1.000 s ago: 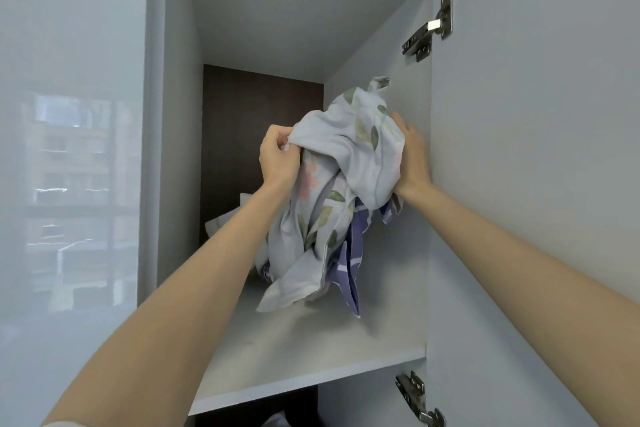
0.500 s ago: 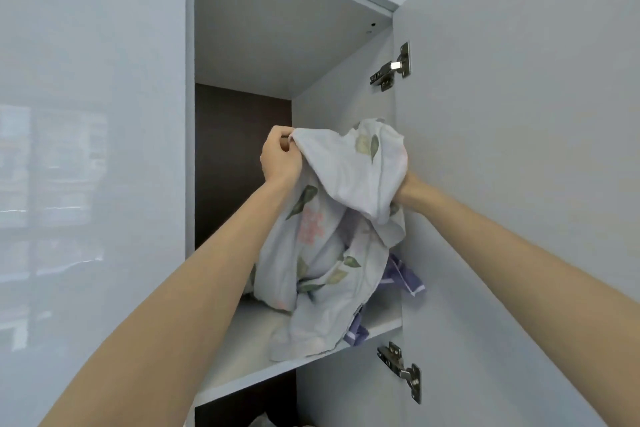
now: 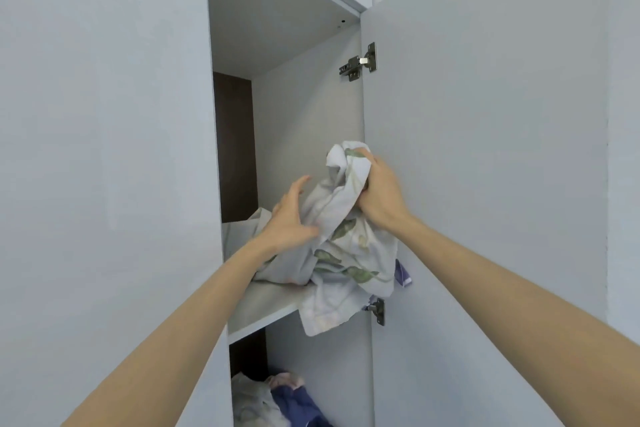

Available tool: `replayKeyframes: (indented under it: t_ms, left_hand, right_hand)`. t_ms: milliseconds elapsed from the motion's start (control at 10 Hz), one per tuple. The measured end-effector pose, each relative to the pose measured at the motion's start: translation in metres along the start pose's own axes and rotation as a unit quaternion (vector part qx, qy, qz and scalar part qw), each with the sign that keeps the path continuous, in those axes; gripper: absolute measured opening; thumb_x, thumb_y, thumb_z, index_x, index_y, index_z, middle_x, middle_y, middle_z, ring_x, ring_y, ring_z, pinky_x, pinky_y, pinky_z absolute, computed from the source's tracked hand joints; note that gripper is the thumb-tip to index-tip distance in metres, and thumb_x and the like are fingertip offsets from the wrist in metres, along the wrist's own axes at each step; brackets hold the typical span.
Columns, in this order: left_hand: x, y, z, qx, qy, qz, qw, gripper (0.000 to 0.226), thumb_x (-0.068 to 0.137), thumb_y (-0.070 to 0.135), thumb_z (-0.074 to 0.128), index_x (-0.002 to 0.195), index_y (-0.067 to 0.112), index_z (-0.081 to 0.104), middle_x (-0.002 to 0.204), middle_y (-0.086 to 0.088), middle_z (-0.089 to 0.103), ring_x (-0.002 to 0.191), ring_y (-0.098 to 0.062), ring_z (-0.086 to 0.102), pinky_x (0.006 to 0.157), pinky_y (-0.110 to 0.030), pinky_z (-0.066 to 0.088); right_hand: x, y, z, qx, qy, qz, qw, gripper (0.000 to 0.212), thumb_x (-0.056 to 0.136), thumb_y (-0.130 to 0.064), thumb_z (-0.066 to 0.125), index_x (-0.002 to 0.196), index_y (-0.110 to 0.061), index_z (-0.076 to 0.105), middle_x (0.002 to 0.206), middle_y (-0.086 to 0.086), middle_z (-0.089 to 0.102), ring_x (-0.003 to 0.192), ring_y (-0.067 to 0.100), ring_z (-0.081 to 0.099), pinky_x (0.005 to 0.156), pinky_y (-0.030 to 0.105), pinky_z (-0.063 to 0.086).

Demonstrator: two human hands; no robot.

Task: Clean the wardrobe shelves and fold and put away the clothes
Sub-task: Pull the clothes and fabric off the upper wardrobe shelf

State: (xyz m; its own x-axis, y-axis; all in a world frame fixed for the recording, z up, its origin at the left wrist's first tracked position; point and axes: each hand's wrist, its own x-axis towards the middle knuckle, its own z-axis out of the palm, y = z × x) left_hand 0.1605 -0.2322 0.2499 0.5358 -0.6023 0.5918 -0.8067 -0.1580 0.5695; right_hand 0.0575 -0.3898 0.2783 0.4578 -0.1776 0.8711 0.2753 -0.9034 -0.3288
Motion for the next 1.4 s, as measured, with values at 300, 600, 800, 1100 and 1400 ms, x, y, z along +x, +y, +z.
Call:
replayKeyframes:
  t_ms: [300,600,800,1100,1400]
  left_hand:
    - [0.005,-0.054,0.059,0.335,0.079,-0.087,0.935,0.039,0.09,0.046,0.056,0.12,0.022,0.054,0.128,-0.006,0.047,0.118,-0.029,0.04,0.092,-0.042,0.039]
    - [0.042,-0.043,0.034,0.208,0.179,-0.116,0.955,0.022,0.092,0.005,0.038,0.108,0.012,0.052,0.112,-0.015,0.053,0.096,-0.036,0.055,0.076,-0.037,0.04]
    - [0.099,0.015,-0.002,-0.168,0.294,-0.066,0.939,0.031,0.086,-0.005,0.031,0.099,0.021,0.043,0.121,-0.019,0.047,0.094,-0.028,0.051,0.078,-0.037,0.048]
    - [0.065,0.104,0.015,-0.218,0.212,0.119,0.945,0.027,0.087,-0.008,0.045,0.098,0.016,0.052,0.103,-0.006,0.06,0.089,-0.005,0.06,0.075,-0.023,0.049]
    - [-0.009,0.174,0.108,-0.32,0.081,0.12,0.936,0.032,0.087,-0.007,0.046,0.099,0.019,0.06,0.095,0.011,0.059,0.095,-0.015,0.061,0.08,-0.024,0.052]
  right_hand:
    - [-0.021,0.032,-0.004,-0.142,-0.021,-0.014,0.989,0.044,0.093,-0.018,0.055,0.135,-0.021,0.043,0.133,0.0,0.045,0.11,0.022,0.053,0.085,0.033,0.047]
    - [-0.032,0.072,0.026,-0.205,-0.067,0.015,0.976,0.041,0.092,-0.009,0.054,0.132,-0.014,0.048,0.129,0.014,0.04,0.11,0.033,0.049,0.087,0.038,0.044]
    - [0.022,0.038,0.007,-0.135,0.087,-0.056,0.985,0.03,0.087,-0.051,0.057,0.111,-0.033,0.05,0.112,-0.008,0.054,0.103,0.009,0.055,0.091,0.033,0.043]
    - [0.007,0.022,-0.074,-0.072,0.186,-0.06,0.978,0.033,0.092,-0.025,0.057,0.124,-0.035,0.057,0.127,-0.009,0.043,0.111,0.008,0.037,0.081,0.02,0.034]
    - [-0.098,0.027,-0.189,-0.168,0.116,0.032,0.978,0.028,0.086,-0.017,0.06,0.114,-0.015,0.061,0.127,-0.006,0.045,0.112,0.022,0.049,0.088,0.042,0.049]
